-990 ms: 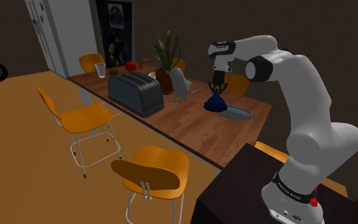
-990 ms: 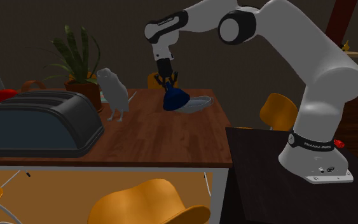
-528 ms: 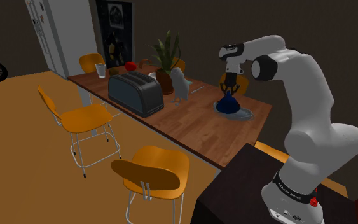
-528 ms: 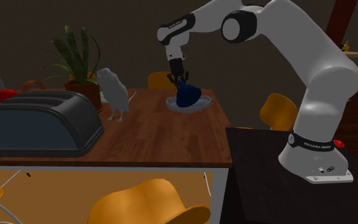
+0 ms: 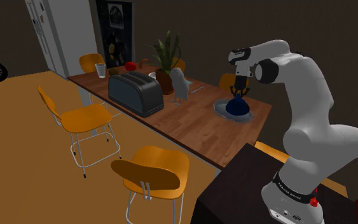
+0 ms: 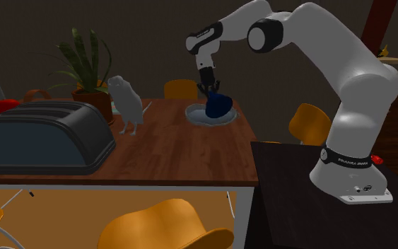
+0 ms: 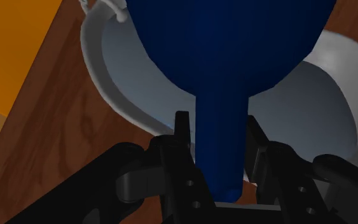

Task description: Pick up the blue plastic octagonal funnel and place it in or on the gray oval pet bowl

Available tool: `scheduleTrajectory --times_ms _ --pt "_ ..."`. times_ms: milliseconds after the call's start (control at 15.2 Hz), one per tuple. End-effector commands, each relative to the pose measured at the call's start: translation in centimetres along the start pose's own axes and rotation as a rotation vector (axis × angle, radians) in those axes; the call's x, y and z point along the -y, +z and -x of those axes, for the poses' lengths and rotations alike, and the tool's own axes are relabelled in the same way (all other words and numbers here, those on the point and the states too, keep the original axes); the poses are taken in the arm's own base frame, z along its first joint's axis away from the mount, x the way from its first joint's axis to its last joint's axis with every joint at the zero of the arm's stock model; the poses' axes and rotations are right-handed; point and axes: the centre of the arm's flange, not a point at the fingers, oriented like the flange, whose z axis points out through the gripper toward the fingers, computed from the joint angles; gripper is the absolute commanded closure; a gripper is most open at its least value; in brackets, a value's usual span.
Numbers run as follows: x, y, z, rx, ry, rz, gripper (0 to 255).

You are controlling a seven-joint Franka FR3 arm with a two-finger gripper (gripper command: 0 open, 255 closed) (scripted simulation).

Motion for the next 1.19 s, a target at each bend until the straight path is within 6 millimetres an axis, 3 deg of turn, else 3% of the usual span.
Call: scheduleTrajectory --times_ms 0,330,858,924,1122 --pt "-0.3 0.9 -0.5 0.001 0.0 0.001 255" --pt "-0.2 3.3 -1.5 0.001 0.001 0.001 255" --pt "-0.2 3.3 -1.5 0.001 0.0 0.001 255" --pt "-0.2 3.3 -1.5 0.001 0.0 0.001 0" --pt "-0.2 3.3 -1.5 0.001 0.0 0.001 0"
